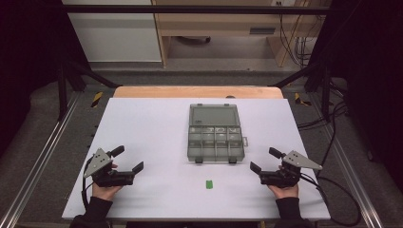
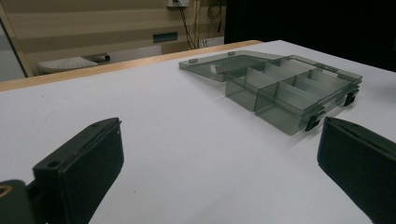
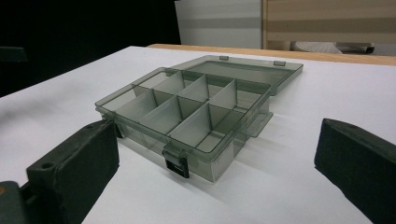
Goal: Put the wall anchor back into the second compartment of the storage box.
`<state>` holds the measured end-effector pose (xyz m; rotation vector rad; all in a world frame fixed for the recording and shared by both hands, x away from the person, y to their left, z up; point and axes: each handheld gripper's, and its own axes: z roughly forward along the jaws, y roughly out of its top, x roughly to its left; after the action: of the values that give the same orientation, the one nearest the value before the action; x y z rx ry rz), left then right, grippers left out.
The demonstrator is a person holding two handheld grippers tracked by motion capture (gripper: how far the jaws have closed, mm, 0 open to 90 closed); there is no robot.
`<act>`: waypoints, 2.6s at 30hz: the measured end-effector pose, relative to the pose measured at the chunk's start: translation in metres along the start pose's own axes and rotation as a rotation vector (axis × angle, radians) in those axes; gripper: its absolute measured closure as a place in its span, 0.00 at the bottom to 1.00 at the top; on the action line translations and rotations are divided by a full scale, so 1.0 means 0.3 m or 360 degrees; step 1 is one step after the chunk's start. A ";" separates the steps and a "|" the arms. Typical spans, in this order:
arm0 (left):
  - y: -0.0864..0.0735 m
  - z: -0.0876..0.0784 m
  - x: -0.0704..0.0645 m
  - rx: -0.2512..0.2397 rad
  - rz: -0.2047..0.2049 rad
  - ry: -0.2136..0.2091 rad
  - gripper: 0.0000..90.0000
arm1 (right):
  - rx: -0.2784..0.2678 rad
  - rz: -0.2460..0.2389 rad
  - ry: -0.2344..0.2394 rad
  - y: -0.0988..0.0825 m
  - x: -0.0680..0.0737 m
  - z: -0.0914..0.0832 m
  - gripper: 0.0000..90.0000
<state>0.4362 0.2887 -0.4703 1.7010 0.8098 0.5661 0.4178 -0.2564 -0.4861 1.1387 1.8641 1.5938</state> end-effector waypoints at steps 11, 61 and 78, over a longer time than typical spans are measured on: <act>-0.004 -0.001 -0.001 -0.0005 0.0007 0.0000 0.00 | -0.0011 0.0010 0.0002 0.008 0.003 -0.006 0.00; -0.020 0.010 0.008 0.0022 -0.0017 0.0011 0.00 | 0.0587 -0.0213 0.0167 0.014 0.364 0.227 0.15; -0.022 0.012 0.010 0.0035 -0.0014 0.0021 0.01 | 0.0829 -0.0139 0.0205 -0.040 0.370 0.282 0.60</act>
<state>0.4392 0.2896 -0.4778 1.7146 0.8355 0.5645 0.4159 -0.1168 -0.4981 1.1517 2.4683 1.1866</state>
